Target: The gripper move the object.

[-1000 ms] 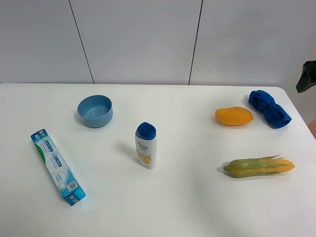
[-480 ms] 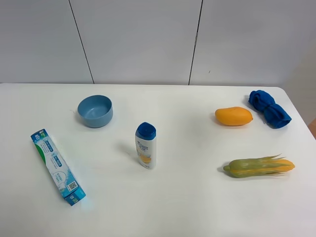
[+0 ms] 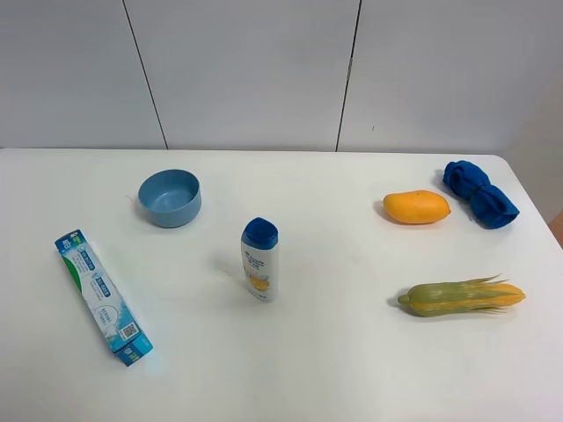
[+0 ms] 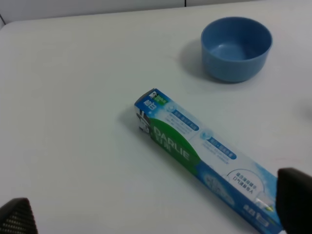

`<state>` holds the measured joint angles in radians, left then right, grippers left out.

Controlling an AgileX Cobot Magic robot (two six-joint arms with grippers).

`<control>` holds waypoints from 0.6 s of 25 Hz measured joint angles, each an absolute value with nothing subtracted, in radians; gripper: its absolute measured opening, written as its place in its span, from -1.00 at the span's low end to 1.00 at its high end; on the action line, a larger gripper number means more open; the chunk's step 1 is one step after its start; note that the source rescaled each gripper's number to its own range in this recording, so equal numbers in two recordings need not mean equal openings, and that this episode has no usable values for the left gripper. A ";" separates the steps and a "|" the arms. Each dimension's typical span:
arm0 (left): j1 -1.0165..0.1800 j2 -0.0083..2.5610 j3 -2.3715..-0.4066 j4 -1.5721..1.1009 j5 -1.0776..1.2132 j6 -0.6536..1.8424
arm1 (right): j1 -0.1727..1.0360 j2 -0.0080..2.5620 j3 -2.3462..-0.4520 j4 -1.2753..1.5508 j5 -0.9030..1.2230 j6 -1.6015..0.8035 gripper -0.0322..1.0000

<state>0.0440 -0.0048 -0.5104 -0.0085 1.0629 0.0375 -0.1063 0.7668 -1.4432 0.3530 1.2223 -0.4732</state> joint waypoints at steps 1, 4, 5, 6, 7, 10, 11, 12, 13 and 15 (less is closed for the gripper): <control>0.044 -0.005 -0.510 -0.009 1.063 0.038 | -0.105 0.746 -1.427 0.326 1.222 -0.431 1.00; 0.044 -0.005 -0.510 -0.009 1.063 0.038 | -0.103 0.671 -1.330 0.245 1.222 -0.313 1.00; 0.044 -0.005 -0.510 -0.009 1.063 0.038 | -0.103 0.640 -1.285 0.216 1.222 -0.287 1.00; 0.044 -0.005 -0.510 -0.009 1.063 0.038 | -0.103 0.607 -1.236 0.197 1.222 -0.269 1.00; 0.044 -0.005 -0.510 -0.009 1.063 0.038 | -0.103 0.574 -1.193 0.182 1.223 -0.250 1.00; 0.044 -0.005 -0.510 -0.009 1.063 0.038 | -0.103 0.476 -1.029 0.155 1.223 -0.224 1.00; 0.044 -0.005 -0.510 -0.009 1.063 0.038 | -0.103 0.446 -0.969 0.146 1.222 -0.223 1.00; 0.044 -0.005 -0.510 -0.009 1.063 0.038 | -0.103 0.411 -0.909 0.136 1.215 -0.219 1.00; 0.044 -0.005 -0.510 -0.009 1.063 0.038 | -0.103 0.375 -0.850 0.129 1.192 -0.218 1.00; 0.044 -0.005 -0.510 -0.009 1.063 0.038 | -0.103 0.308 -0.750 0.119 1.147 -0.217 1.00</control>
